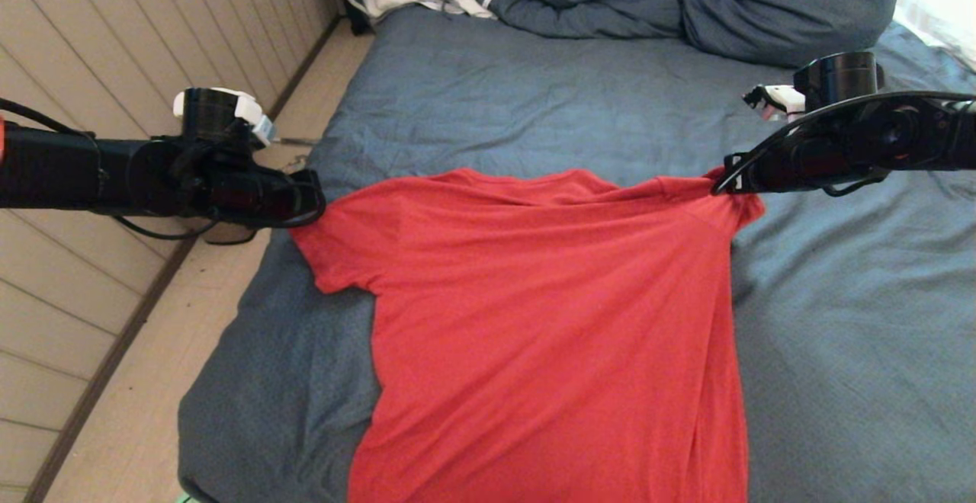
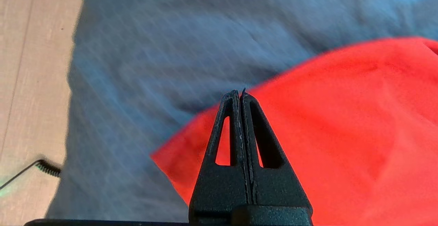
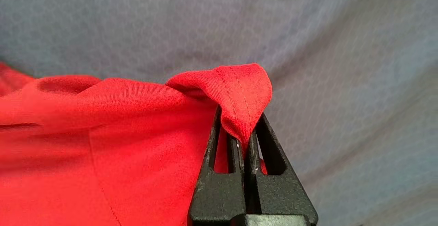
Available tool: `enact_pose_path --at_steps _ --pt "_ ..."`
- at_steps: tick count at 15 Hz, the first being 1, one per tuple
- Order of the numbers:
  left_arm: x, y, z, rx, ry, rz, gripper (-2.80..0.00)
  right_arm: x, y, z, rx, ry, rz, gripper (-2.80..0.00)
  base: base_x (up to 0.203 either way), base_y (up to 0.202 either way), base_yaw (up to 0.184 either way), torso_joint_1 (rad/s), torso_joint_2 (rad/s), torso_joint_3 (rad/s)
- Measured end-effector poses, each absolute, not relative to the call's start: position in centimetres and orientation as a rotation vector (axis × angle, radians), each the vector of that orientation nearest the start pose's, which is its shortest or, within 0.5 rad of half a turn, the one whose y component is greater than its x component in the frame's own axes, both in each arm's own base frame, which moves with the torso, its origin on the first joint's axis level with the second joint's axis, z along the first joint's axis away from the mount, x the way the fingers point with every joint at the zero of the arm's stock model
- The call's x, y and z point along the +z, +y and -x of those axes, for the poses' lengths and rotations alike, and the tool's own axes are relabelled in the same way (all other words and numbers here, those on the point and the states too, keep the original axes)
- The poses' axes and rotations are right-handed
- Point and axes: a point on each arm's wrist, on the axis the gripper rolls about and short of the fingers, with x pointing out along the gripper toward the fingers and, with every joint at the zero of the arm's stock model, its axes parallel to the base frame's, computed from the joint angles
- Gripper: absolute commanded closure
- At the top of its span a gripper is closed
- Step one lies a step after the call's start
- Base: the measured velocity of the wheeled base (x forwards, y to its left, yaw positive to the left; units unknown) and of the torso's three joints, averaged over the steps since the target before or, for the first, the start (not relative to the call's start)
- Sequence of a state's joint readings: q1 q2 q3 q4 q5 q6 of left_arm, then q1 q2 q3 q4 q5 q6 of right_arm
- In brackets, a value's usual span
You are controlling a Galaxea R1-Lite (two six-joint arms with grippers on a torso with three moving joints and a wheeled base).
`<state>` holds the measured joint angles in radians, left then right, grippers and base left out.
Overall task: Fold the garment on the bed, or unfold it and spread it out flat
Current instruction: Unford the red T-shirt
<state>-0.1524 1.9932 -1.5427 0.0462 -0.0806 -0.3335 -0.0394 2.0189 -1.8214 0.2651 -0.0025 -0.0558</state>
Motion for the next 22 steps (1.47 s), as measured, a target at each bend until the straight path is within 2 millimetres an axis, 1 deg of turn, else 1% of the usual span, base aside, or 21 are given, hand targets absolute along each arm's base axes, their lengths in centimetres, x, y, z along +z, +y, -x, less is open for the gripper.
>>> enact_pose_path --at_steps 5,6,7,12,17,18,20,22 --pt "21.3 -6.2 -40.3 -0.140 0.534 0.308 0.00 25.9 -1.6 -41.5 -0.045 0.466 0.064 0.00 0.000 0.000 0.000 0.000 0.00 0.000" --pt "21.3 -6.2 -40.3 -0.138 0.533 0.308 0.00 25.8 -1.6 -41.6 -0.044 0.470 0.065 -2.14 0.000 0.000 0.000 0.000 0.00 0.000" --pt "21.4 -6.1 -40.4 -0.136 0.530 0.310 0.00 25.5 -1.4 -41.6 -0.040 0.480 0.072 -2.80 0.000 0.000 0.000 0.000 0.00 0.000" --pt "21.7 -6.0 -40.4 -0.134 0.528 0.310 0.00 25.3 -1.4 -41.4 -0.038 0.492 0.075 -2.80 0.000 0.000 0.000 0.000 0.00 0.000" --pt "23.1 -5.8 -39.7 -0.138 0.505 0.312 0.00 26.5 -1.7 -40.3 -0.042 0.470 0.071 -2.80 0.000 0.000 0.000 0.000 0.00 0.000" --pt "23.7 -5.7 -39.4 -0.137 0.503 0.313 0.00 27.1 -1.7 -39.9 -0.041 0.459 0.069 -2.80 0.000 0.000 0.000 0.000 0.00 0.000" --pt "25.5 -5.5 -38.4 -0.141 0.481 0.315 0.00 28.5 -1.6 -38.6 -0.037 0.432 0.067 -2.80 0.000 0.000 0.000 0.000 0.00 0.000" --pt "26.4 -5.4 -37.9 -0.144 0.462 0.316 0.00 29.3 -1.5 -37.9 -0.036 0.413 0.066 -2.80 0.000 0.000 0.000 0.000 0.00 0.000"
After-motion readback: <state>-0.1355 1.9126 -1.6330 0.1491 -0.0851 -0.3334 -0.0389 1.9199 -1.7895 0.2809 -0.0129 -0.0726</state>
